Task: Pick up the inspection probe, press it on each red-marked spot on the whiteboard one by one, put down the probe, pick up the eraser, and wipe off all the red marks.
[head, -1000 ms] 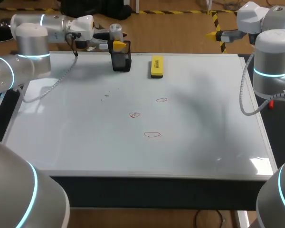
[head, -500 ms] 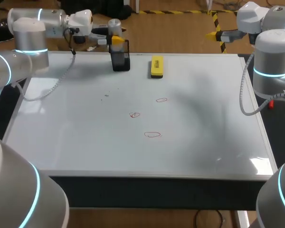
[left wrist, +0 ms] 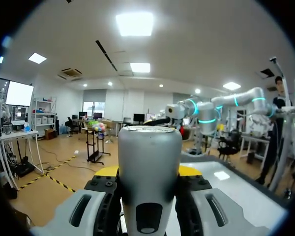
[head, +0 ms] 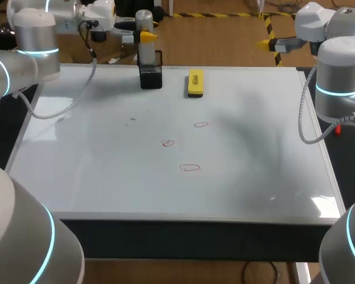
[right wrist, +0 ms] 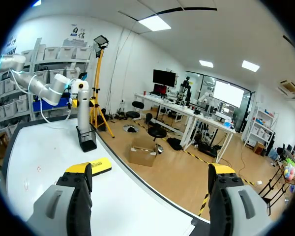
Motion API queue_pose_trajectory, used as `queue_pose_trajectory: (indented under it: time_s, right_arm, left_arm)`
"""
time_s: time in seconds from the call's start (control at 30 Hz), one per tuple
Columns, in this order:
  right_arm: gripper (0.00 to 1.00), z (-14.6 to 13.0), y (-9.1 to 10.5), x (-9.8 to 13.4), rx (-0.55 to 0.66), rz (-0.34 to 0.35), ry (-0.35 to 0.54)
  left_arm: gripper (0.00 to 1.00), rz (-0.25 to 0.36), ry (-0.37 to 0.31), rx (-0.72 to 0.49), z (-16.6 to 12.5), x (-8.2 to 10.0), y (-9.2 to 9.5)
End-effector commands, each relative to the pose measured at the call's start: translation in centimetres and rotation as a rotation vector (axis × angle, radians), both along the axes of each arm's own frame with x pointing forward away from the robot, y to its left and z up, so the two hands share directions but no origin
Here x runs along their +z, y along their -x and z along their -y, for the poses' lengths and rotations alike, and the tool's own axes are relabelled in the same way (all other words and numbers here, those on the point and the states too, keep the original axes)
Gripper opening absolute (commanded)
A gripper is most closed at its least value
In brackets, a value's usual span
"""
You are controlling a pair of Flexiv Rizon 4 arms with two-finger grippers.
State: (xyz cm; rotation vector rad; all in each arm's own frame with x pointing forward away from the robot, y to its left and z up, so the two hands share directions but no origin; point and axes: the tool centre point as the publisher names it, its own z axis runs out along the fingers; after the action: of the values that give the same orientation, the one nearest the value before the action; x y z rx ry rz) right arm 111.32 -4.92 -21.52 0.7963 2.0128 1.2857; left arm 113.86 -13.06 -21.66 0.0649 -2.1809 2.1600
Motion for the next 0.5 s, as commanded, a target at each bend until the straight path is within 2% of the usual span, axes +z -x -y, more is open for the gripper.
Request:
queue_pose_trajectory:
  time_s: [0.03, 0.3, 0.5]
  right_arm:
    - [1.00, 0.0, 0.0, 0.0, 0.000, 0.000, 0.000]
    - [1.00, 0.0, 0.0, 0.0, 0.000, 0.000, 0.000]
    - [1.00, 0.0, 0.0, 0.0, 0.000, 0.000, 0.000]
  left_arm:
    - [0.00, 0.008, -0.019, 0.062, 0.3, 2.0, 0.8]
    - [0.00, 0.034, 0.020, 0.047, 0.0, 5.6, 1.1]
    - [0.00, 0.040, 0.057, 0.032, -1.6, 8.8, 1.8]
